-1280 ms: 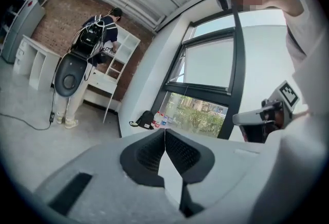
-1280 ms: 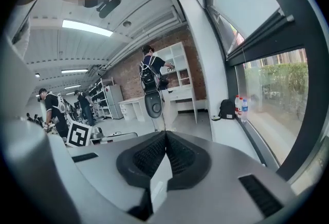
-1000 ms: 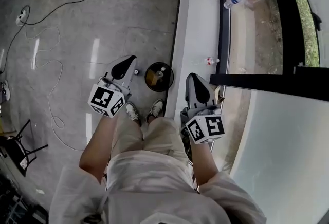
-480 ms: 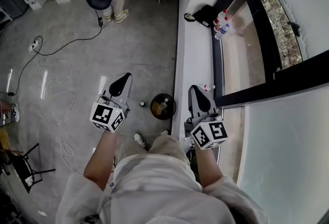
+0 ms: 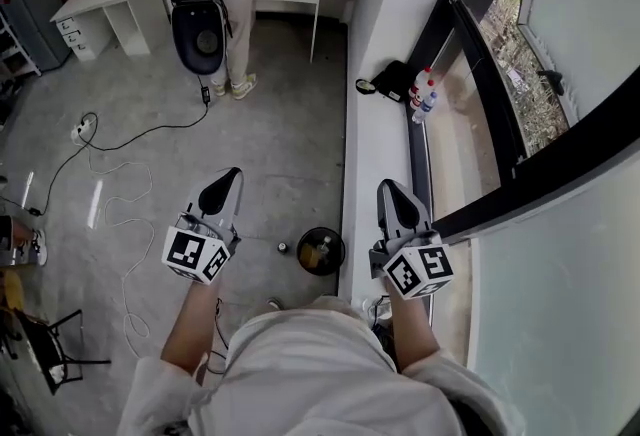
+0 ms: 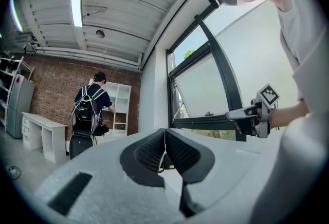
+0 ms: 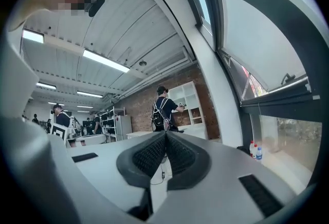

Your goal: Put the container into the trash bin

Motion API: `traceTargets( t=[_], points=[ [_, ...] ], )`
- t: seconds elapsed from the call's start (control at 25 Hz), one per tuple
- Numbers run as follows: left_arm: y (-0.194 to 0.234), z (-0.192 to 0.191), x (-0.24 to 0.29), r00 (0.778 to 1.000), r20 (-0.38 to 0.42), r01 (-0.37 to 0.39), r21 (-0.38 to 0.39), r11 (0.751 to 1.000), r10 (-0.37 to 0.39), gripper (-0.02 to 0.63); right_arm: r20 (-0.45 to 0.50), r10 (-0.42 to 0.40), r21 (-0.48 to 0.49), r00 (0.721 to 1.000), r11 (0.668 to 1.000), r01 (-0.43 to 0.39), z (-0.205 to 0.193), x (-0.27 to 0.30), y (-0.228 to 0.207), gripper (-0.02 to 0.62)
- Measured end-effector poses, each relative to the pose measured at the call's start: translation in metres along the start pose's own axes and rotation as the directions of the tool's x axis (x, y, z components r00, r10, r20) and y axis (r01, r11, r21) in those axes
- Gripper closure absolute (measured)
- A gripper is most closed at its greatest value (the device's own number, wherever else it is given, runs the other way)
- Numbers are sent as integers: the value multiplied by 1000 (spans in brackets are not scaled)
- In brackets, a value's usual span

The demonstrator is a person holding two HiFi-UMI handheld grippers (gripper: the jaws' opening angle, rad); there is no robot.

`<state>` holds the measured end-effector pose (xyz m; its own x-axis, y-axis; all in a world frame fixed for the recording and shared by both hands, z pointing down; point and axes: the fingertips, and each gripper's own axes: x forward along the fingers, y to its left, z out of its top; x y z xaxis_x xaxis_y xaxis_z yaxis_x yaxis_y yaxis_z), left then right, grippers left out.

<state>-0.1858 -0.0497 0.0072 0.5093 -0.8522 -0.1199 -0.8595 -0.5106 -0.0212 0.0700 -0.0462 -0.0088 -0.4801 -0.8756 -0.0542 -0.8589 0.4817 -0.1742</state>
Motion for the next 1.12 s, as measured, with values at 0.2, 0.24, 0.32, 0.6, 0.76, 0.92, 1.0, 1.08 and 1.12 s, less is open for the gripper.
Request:
traceTargets(
  t=[0.2,0.24,0.32,0.6,0.76,0.92,1.0,1.08,1.12],
  points=[
    [4,37,-6,998,58,-24,42,999,22,589,44,-15,-51,999,999,17,33,-5,-23,594],
    [5,45,-6,997,71,-31,47,998,27,589,55,-20,-65,998,998,24,40,-7,-28,594],
    [7,61,-5,995,97,-39,65,997,32,589,75,-33,-94,997,995,40,55,-11,-39,594],
    [-4,89,-24,988,140,-86,109,990,71,589,98,-78,-174,992,980,95,76,-35,-68,594],
    [-4,98,-45,981,153,-136,113,984,118,589,104,-117,-194,988,972,136,79,-52,-77,594],
    [1,91,-59,974,139,-199,135,971,181,589,104,-182,-167,978,966,198,73,-69,-97,594],
    [4,82,-67,969,123,-228,128,965,212,589,100,-209,-161,973,961,223,69,-76,-103,594],
    [6,79,-76,966,115,-244,121,962,230,589,92,-222,-167,971,957,235,65,-81,-102,594],
    [7,78,-79,966,112,-246,120,962,233,589,87,-224,-172,971,956,236,64,-82,-102,594]
  ],
)
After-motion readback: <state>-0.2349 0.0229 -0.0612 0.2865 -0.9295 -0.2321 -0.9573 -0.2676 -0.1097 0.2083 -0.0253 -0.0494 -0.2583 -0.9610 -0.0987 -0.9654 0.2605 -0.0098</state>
